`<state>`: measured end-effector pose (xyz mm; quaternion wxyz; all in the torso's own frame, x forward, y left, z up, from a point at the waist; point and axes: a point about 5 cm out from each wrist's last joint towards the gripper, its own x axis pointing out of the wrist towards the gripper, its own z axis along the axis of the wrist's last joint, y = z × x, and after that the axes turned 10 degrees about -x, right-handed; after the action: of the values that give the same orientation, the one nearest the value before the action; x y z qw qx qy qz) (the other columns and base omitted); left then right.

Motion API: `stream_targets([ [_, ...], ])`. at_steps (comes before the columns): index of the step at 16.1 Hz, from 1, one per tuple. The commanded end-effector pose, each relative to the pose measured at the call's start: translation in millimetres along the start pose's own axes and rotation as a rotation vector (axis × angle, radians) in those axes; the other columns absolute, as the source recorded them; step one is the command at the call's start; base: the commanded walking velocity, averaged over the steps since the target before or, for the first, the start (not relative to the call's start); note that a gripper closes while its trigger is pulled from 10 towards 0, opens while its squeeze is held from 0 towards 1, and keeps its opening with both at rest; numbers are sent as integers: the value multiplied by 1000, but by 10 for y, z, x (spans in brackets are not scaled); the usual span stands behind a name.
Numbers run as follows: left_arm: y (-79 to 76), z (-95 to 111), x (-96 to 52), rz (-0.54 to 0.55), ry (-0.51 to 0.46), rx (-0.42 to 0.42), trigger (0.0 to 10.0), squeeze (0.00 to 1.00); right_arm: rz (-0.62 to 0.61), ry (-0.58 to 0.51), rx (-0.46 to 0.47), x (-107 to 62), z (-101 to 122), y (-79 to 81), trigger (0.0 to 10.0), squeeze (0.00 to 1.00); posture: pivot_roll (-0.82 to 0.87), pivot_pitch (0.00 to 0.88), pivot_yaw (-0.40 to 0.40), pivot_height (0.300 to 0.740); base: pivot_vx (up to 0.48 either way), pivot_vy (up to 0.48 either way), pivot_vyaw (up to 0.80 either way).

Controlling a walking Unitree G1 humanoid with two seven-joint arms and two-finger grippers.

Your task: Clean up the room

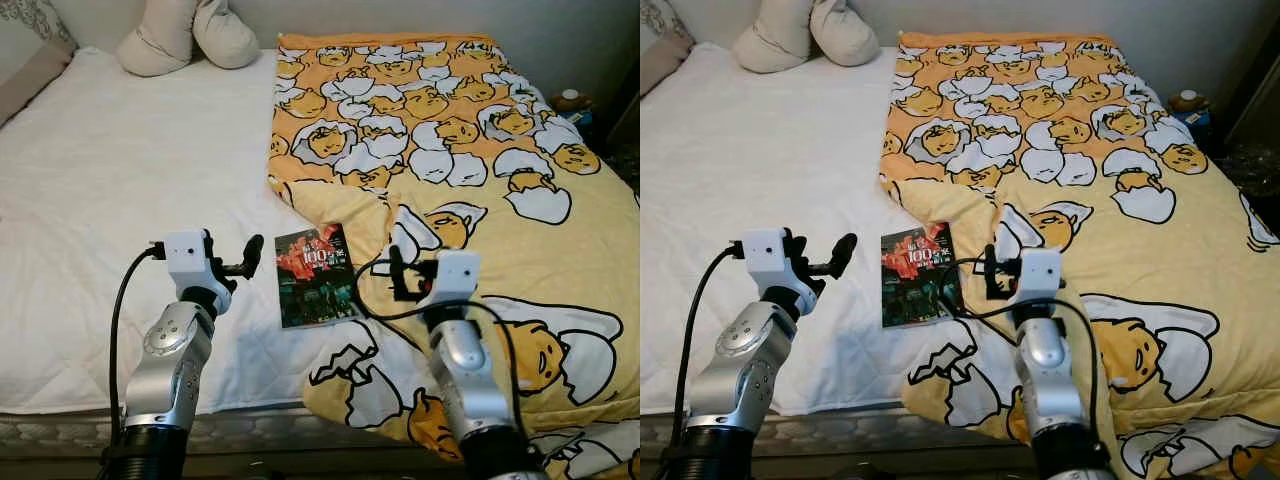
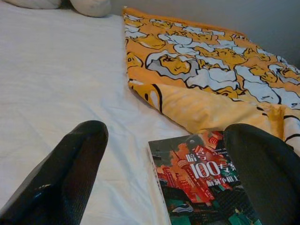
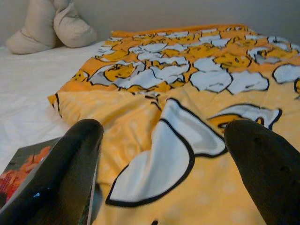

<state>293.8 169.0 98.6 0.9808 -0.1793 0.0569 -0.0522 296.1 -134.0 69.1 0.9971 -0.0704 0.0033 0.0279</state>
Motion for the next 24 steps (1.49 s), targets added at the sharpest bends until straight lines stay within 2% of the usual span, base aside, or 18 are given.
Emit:
stream_targets([
  [1,-26,-5,18,-18,7,21,10000,1000,10,-1,-31,37,33,3,10000,0,-13,0,33,740,0,0,0],
  [3,-83,-35,29,-48,17,-15,10000,1000,34,-8,-54,47,42,31,10000,0,-17,0,29,740,0,236,0],
  [4,-103,-44,27,-70,23,-23,10000,0,41,-15,-53,53,59,52,10000,0,-18,0,27,740,0,472,0],
  [6,-116,-48,27,-81,25,-16,10000,0,53,-19,-63,58,69,70,10000,0,-17,0,27,740,0,476,0],
  [7,-134,-49,25,-84,16,23,10000,0,70,-9,-76,60,52,98,10000,0,-13,0,27,740,0,480,-425],
  [12,-96,-41,32,-53,17,62,10000,0,70,3,-75,67,25,100,10000,0,-3,0,26,740,0,0,-600],
  [24,-96,-41,32,-53,17,62,10000,0,70,3,-75,67,25,100,10000,0,-3,0,26,740,0,0,-581],
])
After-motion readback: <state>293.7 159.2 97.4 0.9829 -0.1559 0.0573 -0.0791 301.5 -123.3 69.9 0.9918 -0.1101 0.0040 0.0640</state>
